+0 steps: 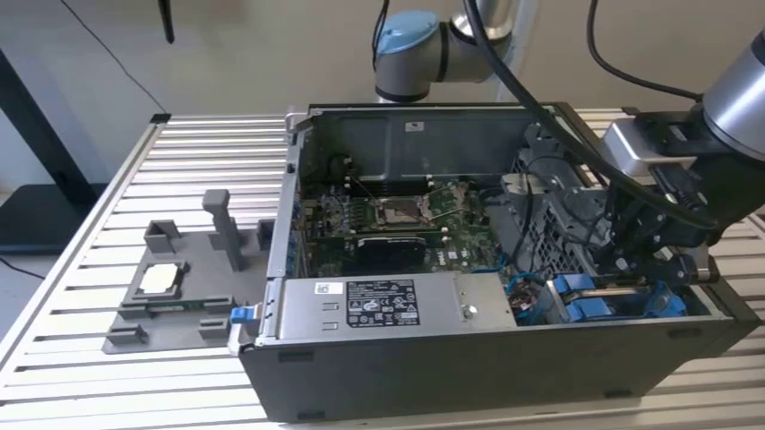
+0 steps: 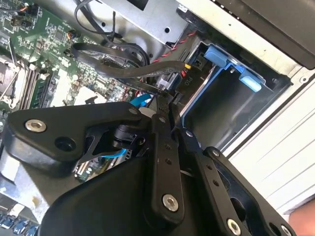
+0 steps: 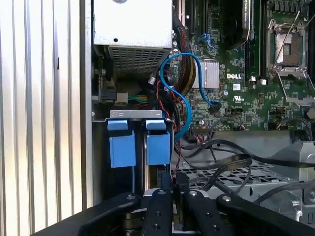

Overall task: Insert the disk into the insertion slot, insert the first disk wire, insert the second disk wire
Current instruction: 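Insert the second disk wire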

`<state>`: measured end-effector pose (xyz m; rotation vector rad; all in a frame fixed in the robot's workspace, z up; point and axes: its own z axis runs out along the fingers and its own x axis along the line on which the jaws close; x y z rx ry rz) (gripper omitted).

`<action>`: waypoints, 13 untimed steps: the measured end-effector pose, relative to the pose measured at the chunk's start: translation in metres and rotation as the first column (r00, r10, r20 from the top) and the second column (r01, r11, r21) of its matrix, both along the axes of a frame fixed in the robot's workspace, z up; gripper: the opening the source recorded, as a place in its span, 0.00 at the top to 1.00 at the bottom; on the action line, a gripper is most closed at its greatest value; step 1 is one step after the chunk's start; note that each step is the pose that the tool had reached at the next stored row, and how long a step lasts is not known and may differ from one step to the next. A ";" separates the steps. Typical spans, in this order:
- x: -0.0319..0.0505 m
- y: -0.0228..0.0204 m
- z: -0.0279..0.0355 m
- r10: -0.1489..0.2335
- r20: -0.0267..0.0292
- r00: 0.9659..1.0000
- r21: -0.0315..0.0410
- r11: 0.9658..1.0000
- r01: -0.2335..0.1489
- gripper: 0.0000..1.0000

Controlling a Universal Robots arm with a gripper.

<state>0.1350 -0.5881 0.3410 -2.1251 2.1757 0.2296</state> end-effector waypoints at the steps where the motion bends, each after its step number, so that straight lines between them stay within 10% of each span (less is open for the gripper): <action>1: 0.0000 0.0000 0.0000 0.000 0.000 1.000 0.000 1.000 0.000 0.84; 13: 0.0043 -0.0012 0.0000 0.001 -0.023 1.000 0.000 1.000 -0.001 0.84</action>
